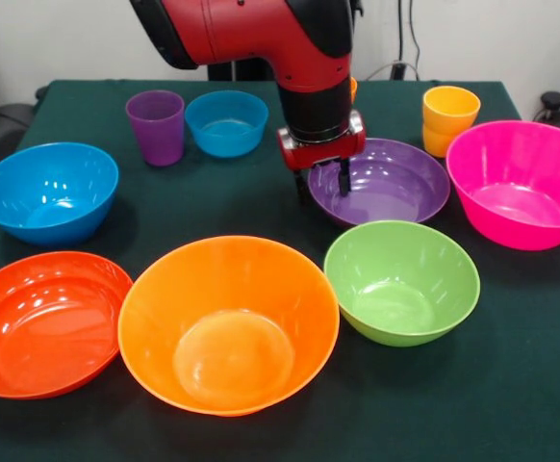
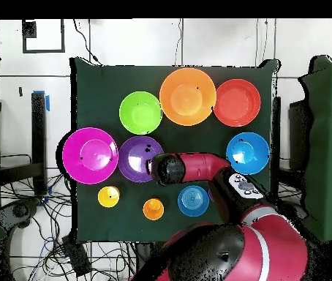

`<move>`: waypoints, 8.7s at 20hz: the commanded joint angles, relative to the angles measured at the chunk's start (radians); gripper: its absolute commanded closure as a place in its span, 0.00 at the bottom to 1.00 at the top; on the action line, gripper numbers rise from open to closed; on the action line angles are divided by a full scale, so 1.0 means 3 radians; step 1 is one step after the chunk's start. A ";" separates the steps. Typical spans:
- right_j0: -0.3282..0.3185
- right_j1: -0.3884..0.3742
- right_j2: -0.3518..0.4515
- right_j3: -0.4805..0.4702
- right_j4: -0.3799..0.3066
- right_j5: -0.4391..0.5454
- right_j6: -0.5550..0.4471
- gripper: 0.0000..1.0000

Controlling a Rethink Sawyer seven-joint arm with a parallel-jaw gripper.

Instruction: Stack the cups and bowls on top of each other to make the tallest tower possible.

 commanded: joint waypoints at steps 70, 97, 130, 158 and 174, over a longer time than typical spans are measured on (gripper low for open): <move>-0.0523 -0.0086 0.0388 -0.0358 -0.0404 0.0484 -0.0411 1.00; -0.0849 0.0014 0.0638 -0.0627 -0.0490 0.0890 -0.0812 1.00; -0.1056 -0.0401 0.0821 -0.0377 -0.0533 0.1183 -0.0772 1.00; -0.1155 -0.0316 0.0899 -0.0484 -0.0644 0.1223 -0.0820 1.00; -0.1246 -0.0273 0.0984 -0.0435 -0.0673 0.1163 -0.0895 0.00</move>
